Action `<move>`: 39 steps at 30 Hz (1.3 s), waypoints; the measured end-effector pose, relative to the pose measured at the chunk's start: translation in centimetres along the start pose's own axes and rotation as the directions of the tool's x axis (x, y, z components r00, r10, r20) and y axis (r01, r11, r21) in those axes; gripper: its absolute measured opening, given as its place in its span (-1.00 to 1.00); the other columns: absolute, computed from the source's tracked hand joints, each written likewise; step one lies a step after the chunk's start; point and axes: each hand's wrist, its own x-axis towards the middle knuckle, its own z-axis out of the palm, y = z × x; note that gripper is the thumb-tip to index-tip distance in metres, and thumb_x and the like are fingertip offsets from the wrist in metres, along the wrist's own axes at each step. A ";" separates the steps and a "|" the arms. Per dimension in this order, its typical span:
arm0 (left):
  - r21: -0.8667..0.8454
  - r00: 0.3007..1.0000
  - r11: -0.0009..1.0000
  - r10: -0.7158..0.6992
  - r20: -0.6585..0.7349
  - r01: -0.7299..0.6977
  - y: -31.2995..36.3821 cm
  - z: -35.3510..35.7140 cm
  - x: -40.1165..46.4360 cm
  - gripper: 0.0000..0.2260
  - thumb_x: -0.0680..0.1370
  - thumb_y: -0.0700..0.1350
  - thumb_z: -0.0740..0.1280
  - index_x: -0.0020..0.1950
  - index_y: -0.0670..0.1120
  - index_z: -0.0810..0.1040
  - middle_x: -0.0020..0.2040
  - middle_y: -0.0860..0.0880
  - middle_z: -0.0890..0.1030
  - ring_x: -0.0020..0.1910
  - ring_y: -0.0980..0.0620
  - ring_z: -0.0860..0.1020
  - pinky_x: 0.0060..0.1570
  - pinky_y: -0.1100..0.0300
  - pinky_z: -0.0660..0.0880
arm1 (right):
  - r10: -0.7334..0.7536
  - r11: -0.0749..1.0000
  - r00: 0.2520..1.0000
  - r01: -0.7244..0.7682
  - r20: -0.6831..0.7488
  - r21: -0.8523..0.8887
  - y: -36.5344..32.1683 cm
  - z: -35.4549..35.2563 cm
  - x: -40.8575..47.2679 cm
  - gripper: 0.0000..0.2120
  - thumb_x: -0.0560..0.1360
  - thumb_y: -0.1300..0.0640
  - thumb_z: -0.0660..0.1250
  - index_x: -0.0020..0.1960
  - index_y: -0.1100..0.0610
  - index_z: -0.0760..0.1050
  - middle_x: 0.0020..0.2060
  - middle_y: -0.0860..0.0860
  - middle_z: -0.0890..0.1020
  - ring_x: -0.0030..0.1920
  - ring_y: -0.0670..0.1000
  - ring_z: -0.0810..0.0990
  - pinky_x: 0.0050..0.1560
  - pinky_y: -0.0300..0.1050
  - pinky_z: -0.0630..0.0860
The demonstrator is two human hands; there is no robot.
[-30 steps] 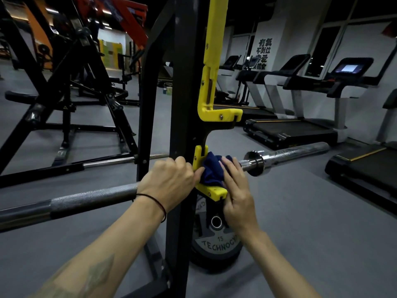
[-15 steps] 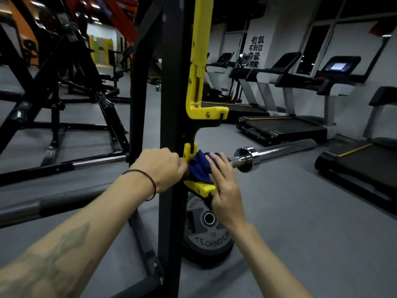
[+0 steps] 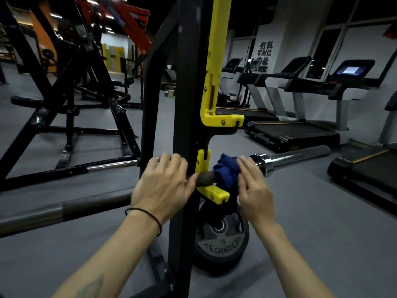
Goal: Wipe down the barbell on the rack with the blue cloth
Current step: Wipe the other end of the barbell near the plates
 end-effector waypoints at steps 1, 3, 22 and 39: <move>0.008 1.000 1.000 0.004 0.005 -0.004 0.0 0.0 -0.1 -0.59 0.69 0.14 0.00 -0.03 -0.13 0.44 -0.13 -0.15 0.45 -0.14 -0.17 0.42 -0.14 -0.06 0.34 | 0.131 0.990 0.990 -0.129 -0.041 0.049 -0.1 0.3 0.2 -0.55 0.69 0.01 0.09 0.54 0.08 0.40 0.53 -0.13 0.36 0.59 -0.10 0.22 0.56 0.03 0.28; 0.014 1.000 1.000 0.004 0.013 -0.004 0.0 0.0 -0.1 -0.59 0.69 0.14 0.00 -0.02 -0.14 0.44 -0.12 -0.16 0.45 -0.12 -0.18 0.41 -0.13 -0.07 0.34 | 0.218 0.970 0.975 -0.211 -0.051 0.119 -1.8 1.4 -0.4 -0.53 0.70 -0.01 0.05 0.55 0.11 0.37 0.56 -0.13 0.29 0.62 -0.10 0.11 0.61 -0.02 0.16; -0.010 0.998 0.999 0.048 0.034 -0.048 0.1 -0.1 0.0 -0.51 0.67 0.23 0.00 -0.04 -0.14 0.46 -0.10 -0.16 0.47 -0.11 -0.18 0.43 -0.12 -0.07 0.35 | 0.113 0.989 0.994 -0.112 -0.001 0.095 0.0 0.1 0.4 -0.51 0.67 -0.17 0.11 0.50 0.02 0.45 0.52 -0.11 0.40 0.60 -0.10 0.17 0.54 0.16 0.31; -0.010 0.979 0.982 0.189 0.081 -0.188 -0.4 0.3 -0.3 -0.76 0.44 -0.15 0.50 -0.15 -0.08 0.43 -0.26 -0.10 0.45 -0.34 -0.09 0.43 -0.42 0.05 0.35 | -0.251 0.963 0.964 0.238 0.091 0.129 -1.7 0.5 -0.2 -0.60 0.68 0.11 0.22 0.49 0.14 0.46 0.50 -0.03 0.44 0.57 0.04 0.30 0.58 0.02 0.24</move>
